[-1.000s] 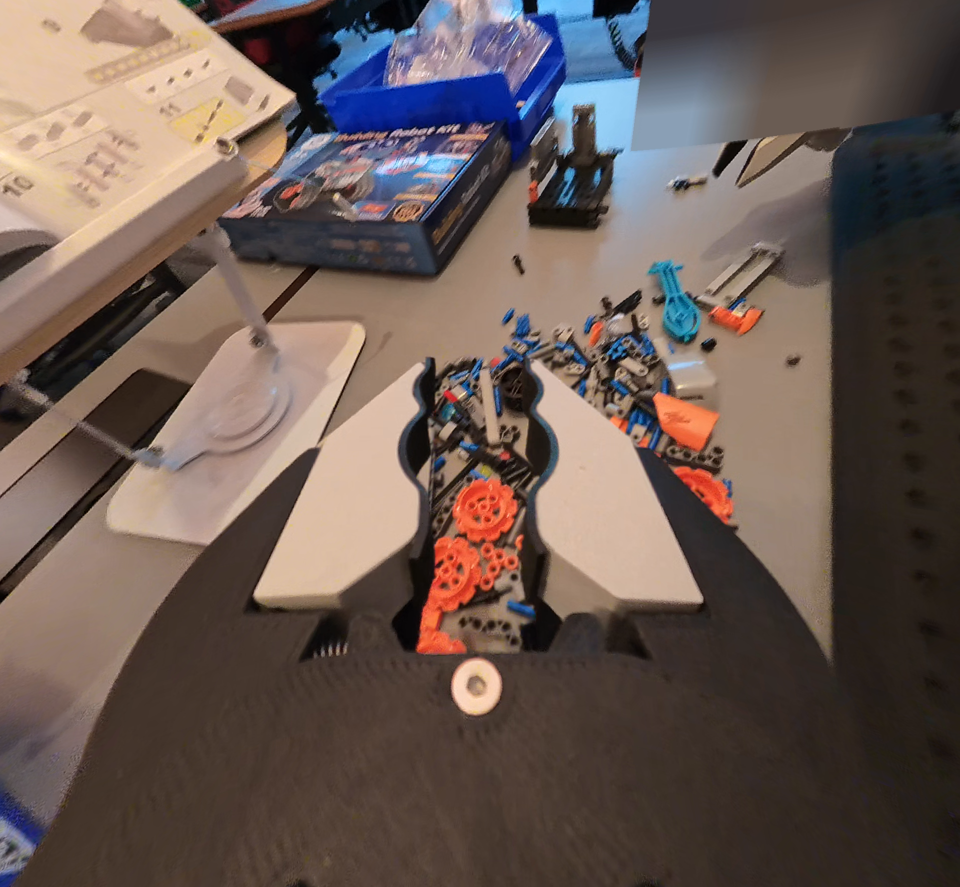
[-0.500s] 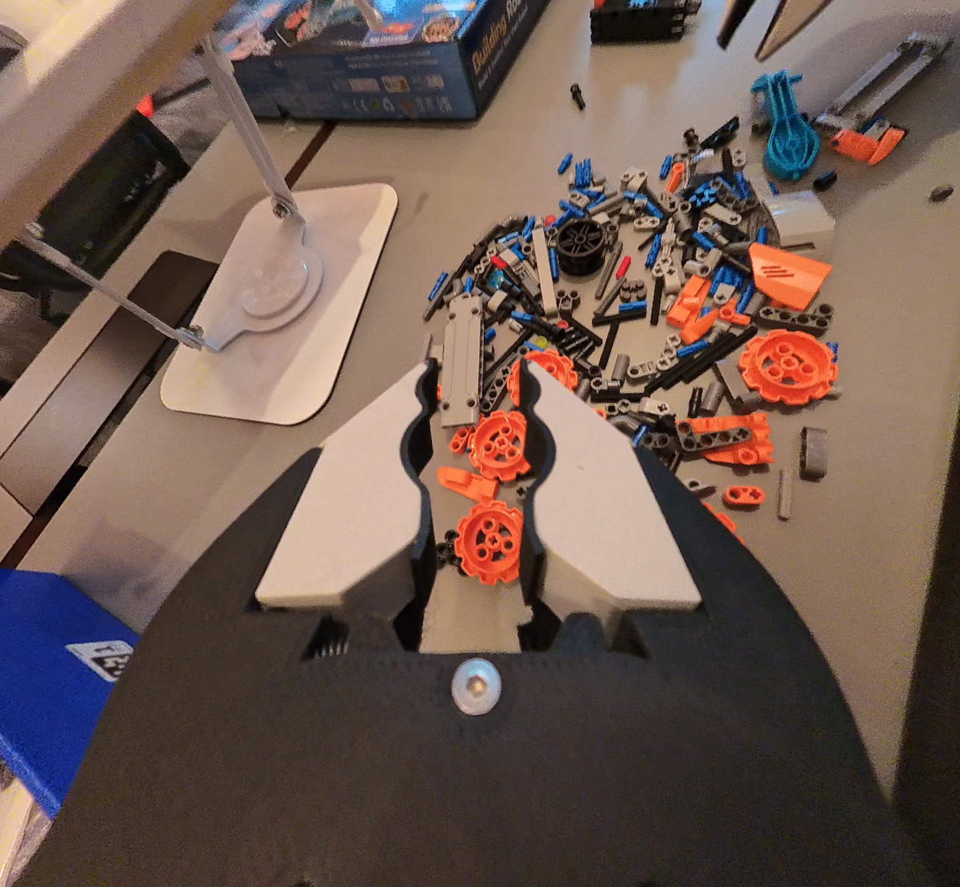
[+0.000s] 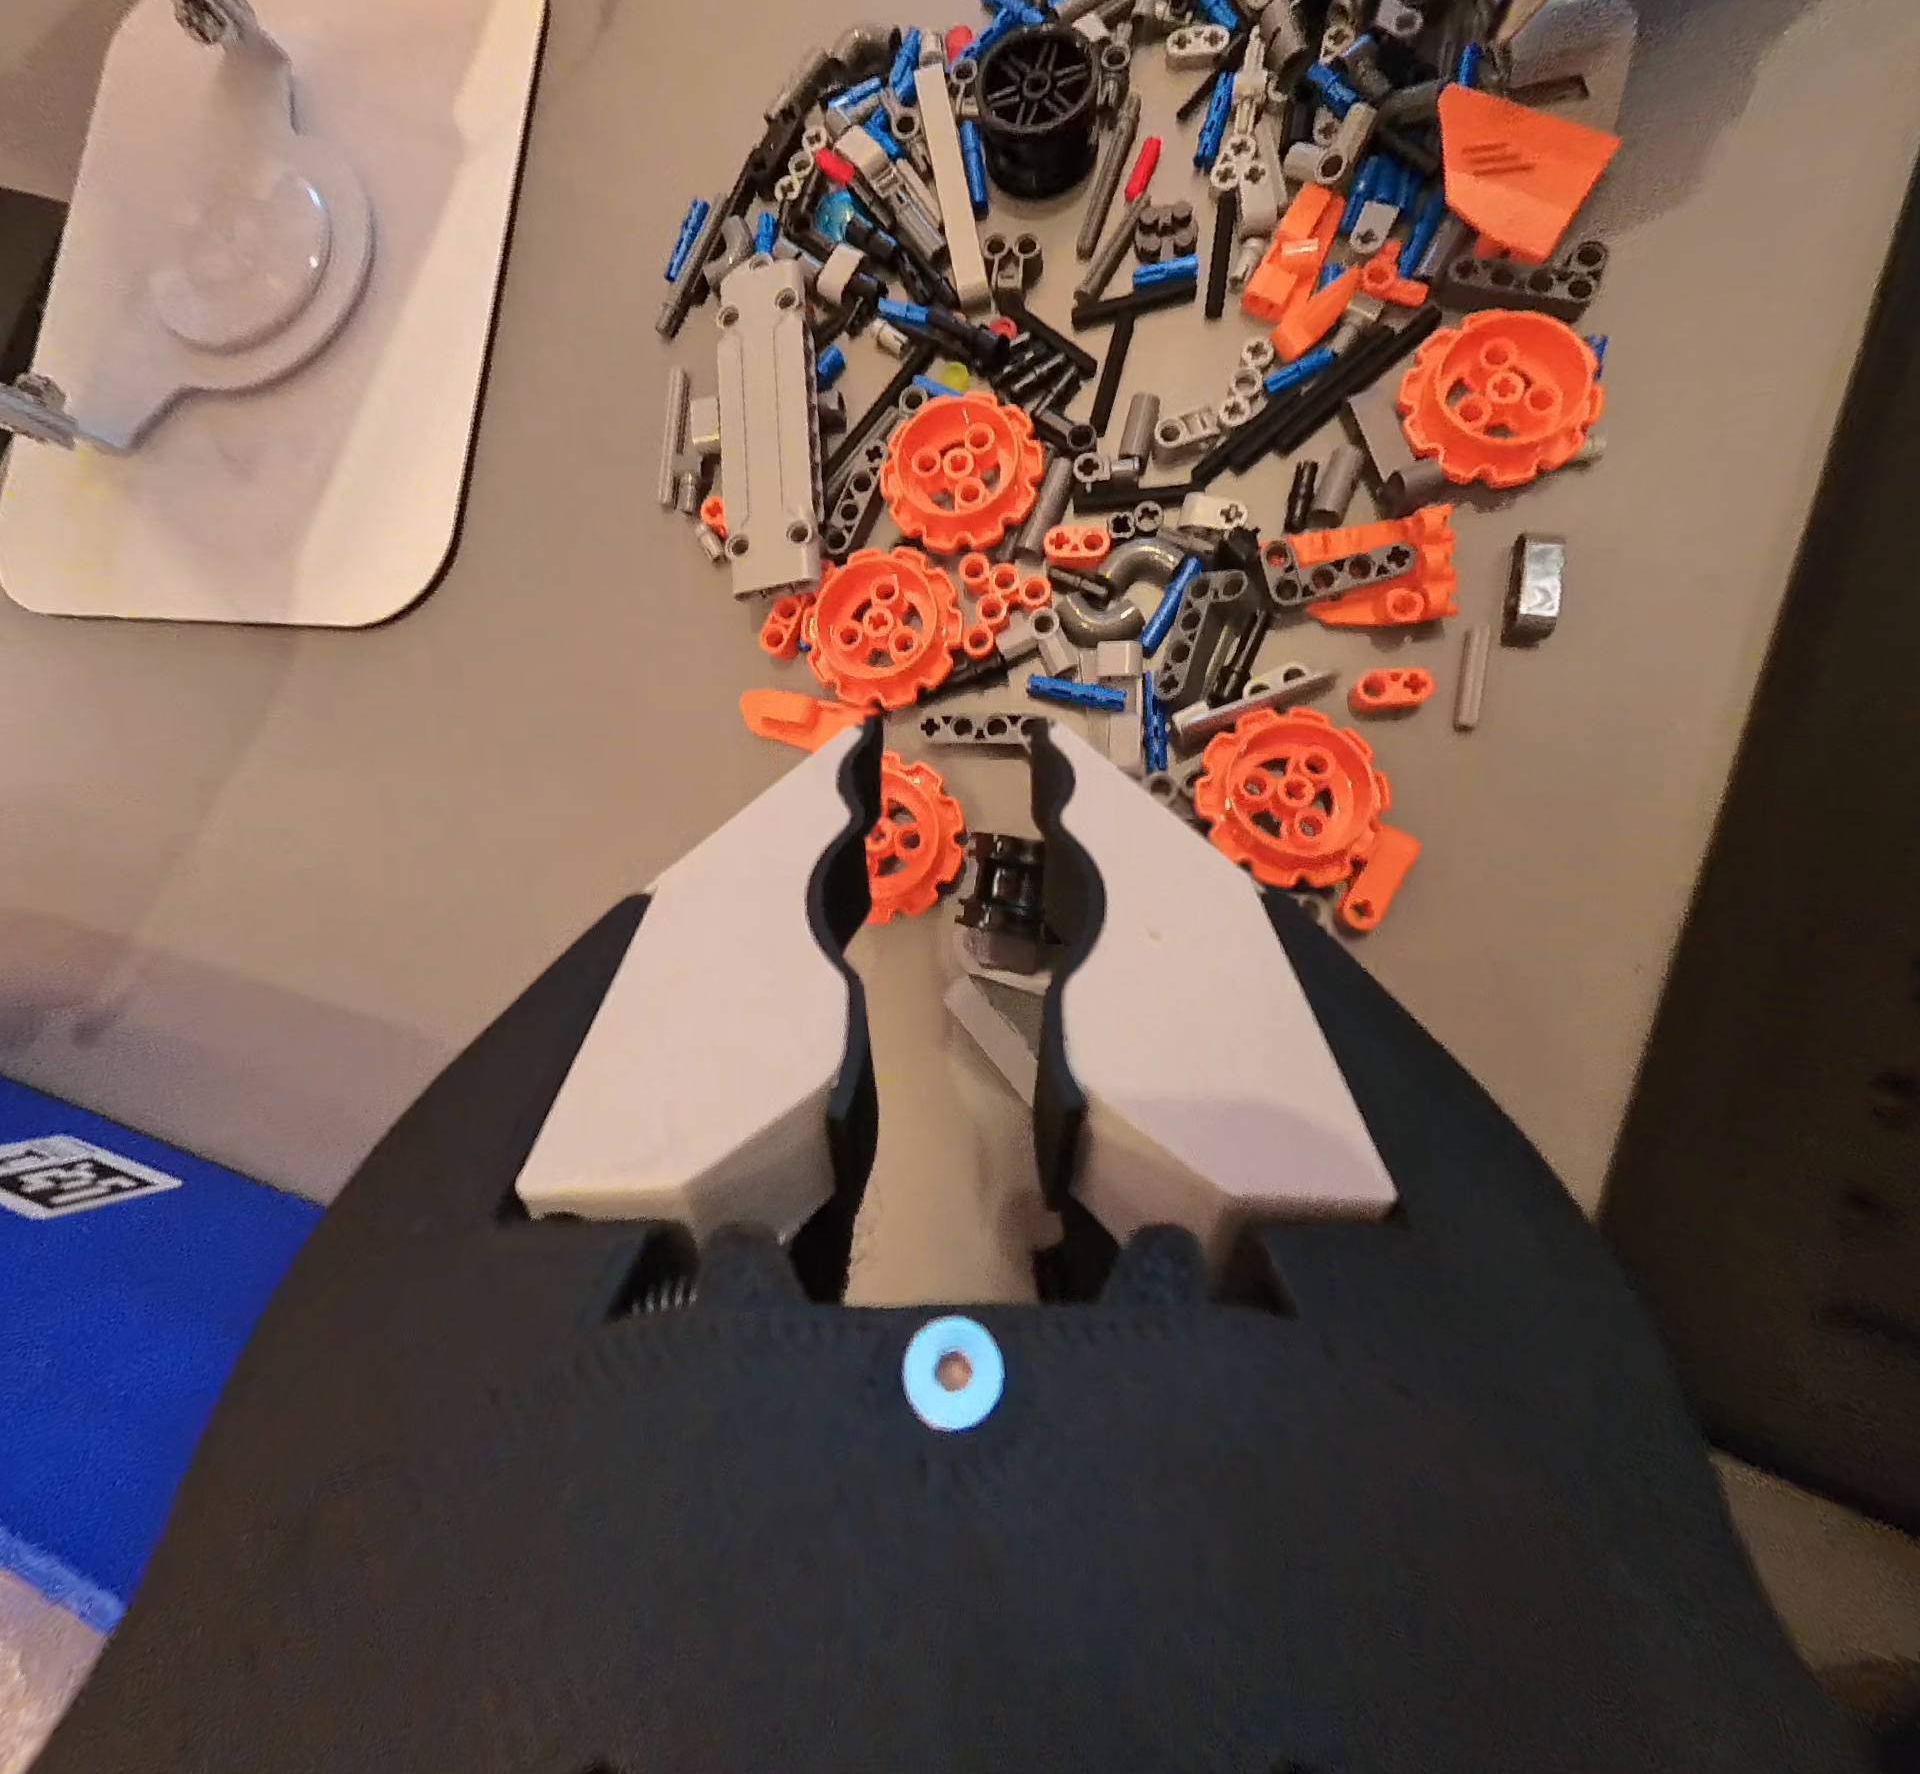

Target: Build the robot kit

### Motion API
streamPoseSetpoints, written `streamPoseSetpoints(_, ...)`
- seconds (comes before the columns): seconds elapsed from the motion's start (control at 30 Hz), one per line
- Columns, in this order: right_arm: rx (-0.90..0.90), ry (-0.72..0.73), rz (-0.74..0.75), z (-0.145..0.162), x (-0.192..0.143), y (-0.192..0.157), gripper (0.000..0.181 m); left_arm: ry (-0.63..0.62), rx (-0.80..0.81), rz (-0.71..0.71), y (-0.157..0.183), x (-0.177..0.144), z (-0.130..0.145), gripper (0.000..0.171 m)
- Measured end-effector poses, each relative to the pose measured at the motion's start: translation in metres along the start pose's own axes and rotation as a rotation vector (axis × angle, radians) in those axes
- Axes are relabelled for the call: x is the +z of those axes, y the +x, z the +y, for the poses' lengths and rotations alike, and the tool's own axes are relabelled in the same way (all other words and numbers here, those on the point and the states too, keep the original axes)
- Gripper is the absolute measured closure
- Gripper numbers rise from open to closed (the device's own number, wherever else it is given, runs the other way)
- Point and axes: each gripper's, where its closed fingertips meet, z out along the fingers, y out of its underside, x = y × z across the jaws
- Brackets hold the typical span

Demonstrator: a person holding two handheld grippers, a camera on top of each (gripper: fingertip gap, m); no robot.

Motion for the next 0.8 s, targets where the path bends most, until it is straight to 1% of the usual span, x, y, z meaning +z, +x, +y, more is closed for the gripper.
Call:
streamPoseSetpoints(0.1,-0.015,-0.012,-0.029,0.003,-0.001,-0.004,0.162,-0.015,0.001,0.018,0.004,-0.004,0.007,0.150)
streamPoseSetpoints(0.17,-0.007,-0.009,-0.034,0.005,-0.001,-0.004,0.162,-0.021,-0.006,0.043,0.009,-0.005,0.011,0.148)
streamPoseSetpoints(0.3,-0.007,0.007,-0.034,0.004,0.000,-0.005,0.163,-0.019,0.008,0.120,0.030,-0.008,0.011,0.148)
streamPoseSetpoints(0.37,-0.003,0.014,-0.034,0.004,0.001,-0.005,0.164,-0.043,0.020,0.135,0.039,-0.008,0.016,0.146)
streamPoseSetpoints(0.43,0.002,0.020,-0.035,0.005,0.001,-0.004,0.163,-0.041,0.007,0.172,0.049,-0.010,0.018,0.148)
streamPoseSetpoints(0.57,0.009,0.036,-0.034,0.006,-0.001,-0.003,0.164,-0.089,-0.013,0.168,0.057,-0.015,0.032,0.151)
streamPoseSetpoints(0.67,0.014,0.045,-0.033,0.006,-0.002,-0.001,0.165,-0.095,-0.016,0.169,0.064,-0.016,0.035,0.153)
streamPoseSetpoints(0.8,0.012,0.050,-0.033,0.007,-0.003,-0.001,0.166,-0.114,-0.013,0.142,0.063,-0.010,0.040,0.160)
